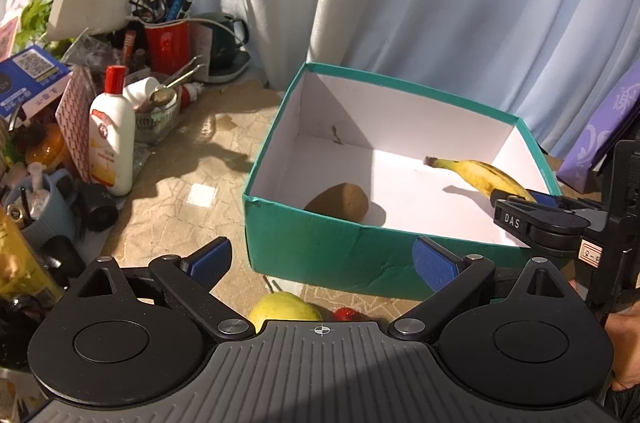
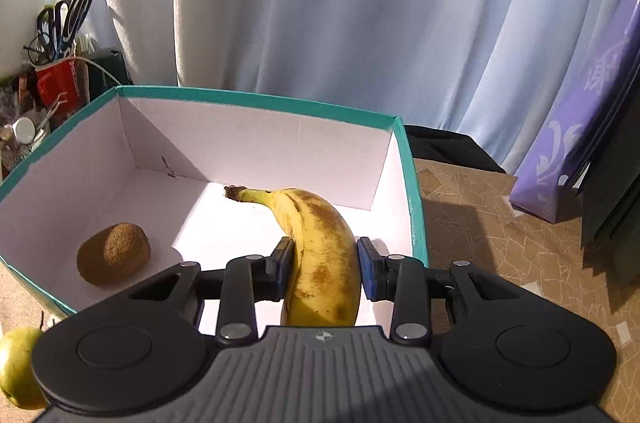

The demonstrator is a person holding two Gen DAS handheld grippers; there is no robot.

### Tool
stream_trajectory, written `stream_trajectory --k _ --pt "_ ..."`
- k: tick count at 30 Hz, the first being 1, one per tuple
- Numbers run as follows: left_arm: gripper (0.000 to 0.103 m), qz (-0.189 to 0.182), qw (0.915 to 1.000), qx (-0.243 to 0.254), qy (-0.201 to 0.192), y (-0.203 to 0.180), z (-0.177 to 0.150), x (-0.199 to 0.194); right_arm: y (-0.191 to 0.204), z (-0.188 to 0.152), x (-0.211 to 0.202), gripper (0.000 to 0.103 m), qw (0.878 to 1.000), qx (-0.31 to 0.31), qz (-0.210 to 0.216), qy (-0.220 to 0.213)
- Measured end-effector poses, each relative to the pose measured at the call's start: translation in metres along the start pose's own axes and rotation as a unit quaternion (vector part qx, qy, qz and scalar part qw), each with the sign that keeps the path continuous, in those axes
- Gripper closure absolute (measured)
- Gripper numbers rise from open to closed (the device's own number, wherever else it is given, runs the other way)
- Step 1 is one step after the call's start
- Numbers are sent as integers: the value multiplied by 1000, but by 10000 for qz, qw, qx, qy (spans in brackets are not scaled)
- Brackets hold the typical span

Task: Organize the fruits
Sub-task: 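Open the left gripper over the box while the right gripper carries the banana into the box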

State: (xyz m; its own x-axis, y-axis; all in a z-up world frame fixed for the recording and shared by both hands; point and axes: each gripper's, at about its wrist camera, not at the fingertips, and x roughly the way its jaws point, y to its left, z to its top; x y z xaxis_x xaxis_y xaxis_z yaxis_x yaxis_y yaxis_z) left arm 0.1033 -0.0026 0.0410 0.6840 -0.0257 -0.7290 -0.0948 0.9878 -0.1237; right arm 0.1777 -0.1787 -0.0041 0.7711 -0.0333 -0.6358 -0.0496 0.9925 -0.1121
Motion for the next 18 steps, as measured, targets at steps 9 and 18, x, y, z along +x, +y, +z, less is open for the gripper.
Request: stream_trajectory --k 9,18 --pt "3 5 10000 -4 43 6 -6 1 -6 1 -7 57 9998 74 80 -151" --pt "3 -173 9998 81 -9 29 -28 1 -20 -21 -91 30 9908 654 431 -1108"
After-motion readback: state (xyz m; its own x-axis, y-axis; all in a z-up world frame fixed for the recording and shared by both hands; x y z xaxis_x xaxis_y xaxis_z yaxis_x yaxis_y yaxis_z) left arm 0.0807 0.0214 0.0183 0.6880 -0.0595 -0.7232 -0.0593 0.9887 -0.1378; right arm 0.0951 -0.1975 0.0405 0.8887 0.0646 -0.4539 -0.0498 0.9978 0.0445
